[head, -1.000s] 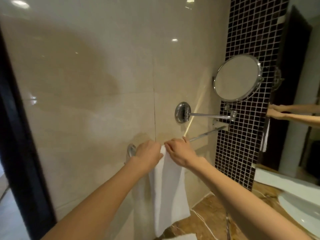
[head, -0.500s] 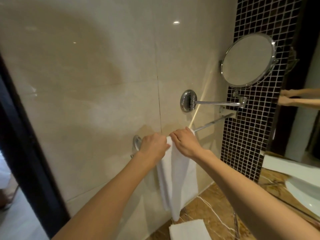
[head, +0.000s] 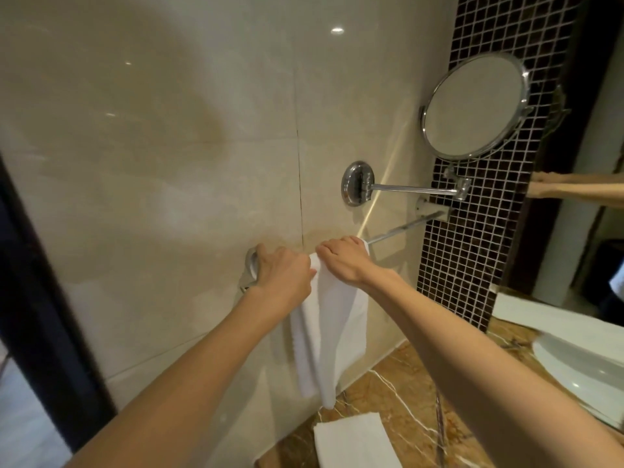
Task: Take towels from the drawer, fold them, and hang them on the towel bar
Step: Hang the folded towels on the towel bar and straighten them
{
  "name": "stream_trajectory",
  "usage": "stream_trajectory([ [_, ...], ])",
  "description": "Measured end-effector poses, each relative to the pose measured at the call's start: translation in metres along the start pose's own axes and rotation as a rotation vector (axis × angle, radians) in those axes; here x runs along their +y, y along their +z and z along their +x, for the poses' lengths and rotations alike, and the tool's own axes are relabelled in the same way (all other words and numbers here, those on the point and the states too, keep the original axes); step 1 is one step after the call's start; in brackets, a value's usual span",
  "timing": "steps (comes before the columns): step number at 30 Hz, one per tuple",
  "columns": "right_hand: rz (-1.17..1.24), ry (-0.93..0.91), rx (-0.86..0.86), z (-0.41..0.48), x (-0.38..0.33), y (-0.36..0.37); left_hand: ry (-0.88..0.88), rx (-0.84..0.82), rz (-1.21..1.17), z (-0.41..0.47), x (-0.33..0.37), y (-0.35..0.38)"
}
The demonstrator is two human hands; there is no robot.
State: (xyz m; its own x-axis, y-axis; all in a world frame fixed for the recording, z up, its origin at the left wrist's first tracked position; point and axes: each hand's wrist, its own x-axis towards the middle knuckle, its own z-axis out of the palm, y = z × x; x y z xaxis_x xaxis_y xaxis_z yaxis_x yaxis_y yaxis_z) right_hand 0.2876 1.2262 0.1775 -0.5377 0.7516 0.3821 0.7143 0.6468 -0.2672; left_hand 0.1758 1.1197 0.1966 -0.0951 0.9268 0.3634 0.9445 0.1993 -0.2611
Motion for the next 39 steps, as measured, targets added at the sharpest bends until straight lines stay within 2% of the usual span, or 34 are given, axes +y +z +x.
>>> stream_trajectory([
  [3,-0.022,0.018,-0.023,0.002,-0.002,-0.001,0.020,-0.030,-0.010,0.001,0.001,0.002],
  [9,-0.032,0.052,-0.038,0.003,-0.004,-0.001,0.046,0.040,0.038,-0.003,-0.003,0.004],
  [12,-0.022,0.051,-0.088,0.003,-0.003,-0.003,0.049,0.023,0.024,-0.002,-0.003,0.001],
  [14,0.059,0.030,-0.113,0.003,-0.003,-0.011,0.050,-0.019,-0.061,0.000,-0.006,-0.003],
  [16,0.135,-0.010,-0.060,0.001,-0.003,-0.018,0.061,-0.047,-0.145,0.001,-0.010,-0.006],
  [18,0.049,-0.083,-0.032,-0.004,-0.003,-0.021,0.051,-0.074,-0.184,0.002,-0.012,-0.007],
  [20,0.007,-0.137,-0.079,-0.011,-0.002,-0.017,0.036,-0.086,-0.191,0.000,-0.011,-0.007],
  [23,0.040,-0.145,-0.056,-0.016,-0.003,-0.013,0.033,0.030,-0.188,-0.006,-0.007,-0.008],
  [28,0.020,-0.075,-0.015,-0.012,-0.008,-0.002,-0.044,0.380,-0.467,-0.036,-0.006,-0.001],
  [32,0.039,-0.071,-0.010,-0.013,-0.008,0.000,-0.058,0.468,-0.630,-0.061,-0.003,0.012],
  [36,0.043,-0.079,0.014,-0.014,-0.009,0.000,-0.053,0.673,-0.669,-0.078,0.004,0.027],
  [39,0.049,-0.090,0.018,-0.015,-0.010,0.000,-0.078,0.677,-0.818,-0.090,0.014,0.047],
])
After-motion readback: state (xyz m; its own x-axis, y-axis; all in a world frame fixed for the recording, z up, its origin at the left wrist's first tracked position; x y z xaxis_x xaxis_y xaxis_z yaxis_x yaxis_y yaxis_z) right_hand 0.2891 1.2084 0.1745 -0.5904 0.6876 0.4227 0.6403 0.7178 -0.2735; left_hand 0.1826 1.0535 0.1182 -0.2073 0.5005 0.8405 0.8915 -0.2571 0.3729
